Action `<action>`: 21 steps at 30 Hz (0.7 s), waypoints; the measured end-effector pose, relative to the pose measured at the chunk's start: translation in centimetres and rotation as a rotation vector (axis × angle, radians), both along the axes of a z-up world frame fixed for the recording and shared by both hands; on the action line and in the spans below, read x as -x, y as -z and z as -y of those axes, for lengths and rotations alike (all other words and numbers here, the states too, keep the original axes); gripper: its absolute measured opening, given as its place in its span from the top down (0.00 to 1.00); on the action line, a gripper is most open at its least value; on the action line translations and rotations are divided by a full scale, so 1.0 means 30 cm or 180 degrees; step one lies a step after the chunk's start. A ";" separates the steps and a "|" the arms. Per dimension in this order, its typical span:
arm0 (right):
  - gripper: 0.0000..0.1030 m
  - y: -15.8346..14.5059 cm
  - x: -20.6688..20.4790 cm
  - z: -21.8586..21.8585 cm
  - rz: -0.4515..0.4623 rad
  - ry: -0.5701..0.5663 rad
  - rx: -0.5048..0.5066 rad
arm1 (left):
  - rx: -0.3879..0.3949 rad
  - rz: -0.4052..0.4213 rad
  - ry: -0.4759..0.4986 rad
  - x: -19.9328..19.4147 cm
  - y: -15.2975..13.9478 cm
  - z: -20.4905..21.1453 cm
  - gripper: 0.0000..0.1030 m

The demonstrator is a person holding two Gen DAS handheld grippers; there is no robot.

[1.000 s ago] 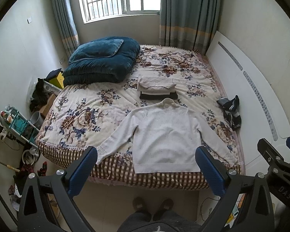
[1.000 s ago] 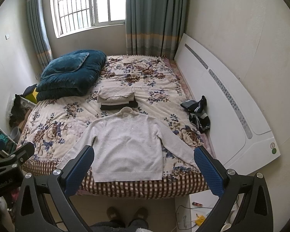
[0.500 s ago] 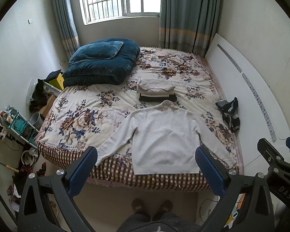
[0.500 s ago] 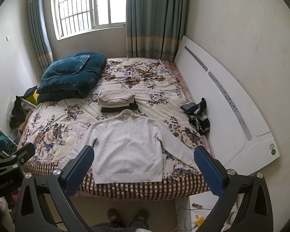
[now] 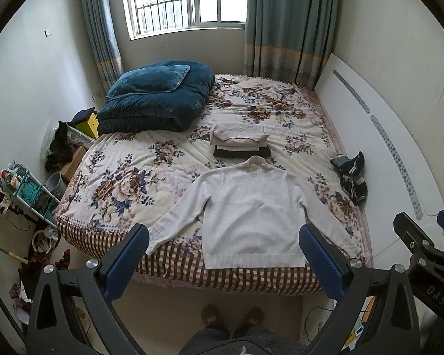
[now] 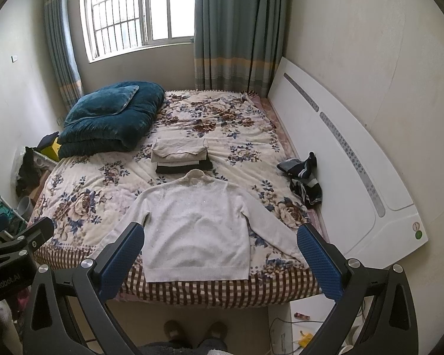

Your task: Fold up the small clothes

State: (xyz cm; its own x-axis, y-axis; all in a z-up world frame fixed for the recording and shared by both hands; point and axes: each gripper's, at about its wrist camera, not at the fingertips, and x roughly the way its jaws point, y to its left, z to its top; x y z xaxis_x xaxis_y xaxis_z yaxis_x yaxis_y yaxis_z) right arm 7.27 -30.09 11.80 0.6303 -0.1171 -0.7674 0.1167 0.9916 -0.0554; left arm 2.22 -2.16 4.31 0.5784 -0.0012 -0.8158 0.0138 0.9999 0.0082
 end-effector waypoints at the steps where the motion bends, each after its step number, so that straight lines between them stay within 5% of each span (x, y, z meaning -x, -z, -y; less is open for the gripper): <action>1: 0.00 0.008 0.006 0.002 0.0003 0.0002 -0.0001 | 0.0000 0.0003 0.0001 0.008 0.007 -0.007 0.00; 21: 0.00 0.007 0.016 0.002 0.0030 0.0002 -0.0002 | 0.0009 0.0032 0.0002 0.018 0.008 -0.009 0.00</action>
State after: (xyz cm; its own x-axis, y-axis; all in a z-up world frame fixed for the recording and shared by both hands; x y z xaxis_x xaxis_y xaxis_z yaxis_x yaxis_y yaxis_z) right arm 6.78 -30.14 11.60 0.6374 -0.1169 -0.7616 0.1178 0.9916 -0.0536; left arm 1.68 -1.88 4.07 0.5866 -0.0040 -0.8099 0.0143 0.9999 0.0054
